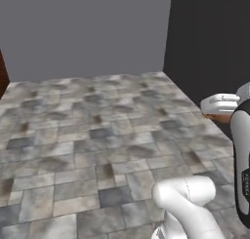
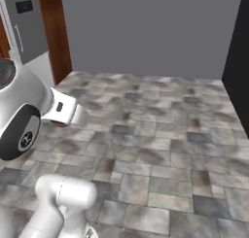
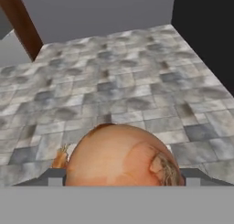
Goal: Transport the steak and onion to the fridge. Place the steak on the rack containing meat and place the onion on the rack containing the vegetable, ensuring meats and vegetables are on different racks.
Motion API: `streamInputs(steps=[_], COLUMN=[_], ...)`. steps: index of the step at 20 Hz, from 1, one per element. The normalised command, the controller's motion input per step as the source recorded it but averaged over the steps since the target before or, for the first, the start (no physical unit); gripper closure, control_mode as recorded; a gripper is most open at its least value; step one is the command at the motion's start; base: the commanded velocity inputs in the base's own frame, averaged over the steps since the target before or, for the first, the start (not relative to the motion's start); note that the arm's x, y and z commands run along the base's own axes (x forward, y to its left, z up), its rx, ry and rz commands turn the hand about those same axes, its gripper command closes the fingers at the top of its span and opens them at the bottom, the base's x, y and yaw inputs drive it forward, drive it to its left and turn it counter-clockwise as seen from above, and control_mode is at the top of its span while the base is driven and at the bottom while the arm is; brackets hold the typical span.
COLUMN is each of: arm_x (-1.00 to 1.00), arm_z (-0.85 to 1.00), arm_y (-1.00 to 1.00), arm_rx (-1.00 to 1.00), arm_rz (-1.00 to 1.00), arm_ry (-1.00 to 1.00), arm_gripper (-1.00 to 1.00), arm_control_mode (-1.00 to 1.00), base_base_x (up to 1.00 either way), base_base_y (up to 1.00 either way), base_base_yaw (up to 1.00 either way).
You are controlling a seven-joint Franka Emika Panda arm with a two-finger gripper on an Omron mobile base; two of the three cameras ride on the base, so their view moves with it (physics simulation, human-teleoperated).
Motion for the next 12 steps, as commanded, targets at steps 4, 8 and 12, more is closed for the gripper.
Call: streamInputs(steps=[4, 8, 12], arm_x=[0.00, 0.00, 0.00], arm_z=[0.00, 0.00, 0.00], arm_y=[0.00, 0.00, 0.00], arm_rx=[0.00, 0.00, 0.00], arm_rz=[0.00, 0.00, 0.00], arm_ry=[0.00, 0.00, 0.00], arm_gripper=[1.00, 1.00, 1.00], arm_control_mode=[1.00, 1.00, 1.00], base_base_x=[1.00, 1.00, 1.00], base_base_y=[1.00, 1.00, 1.00], base_base_yaw=[0.00, 0.00, -0.03])
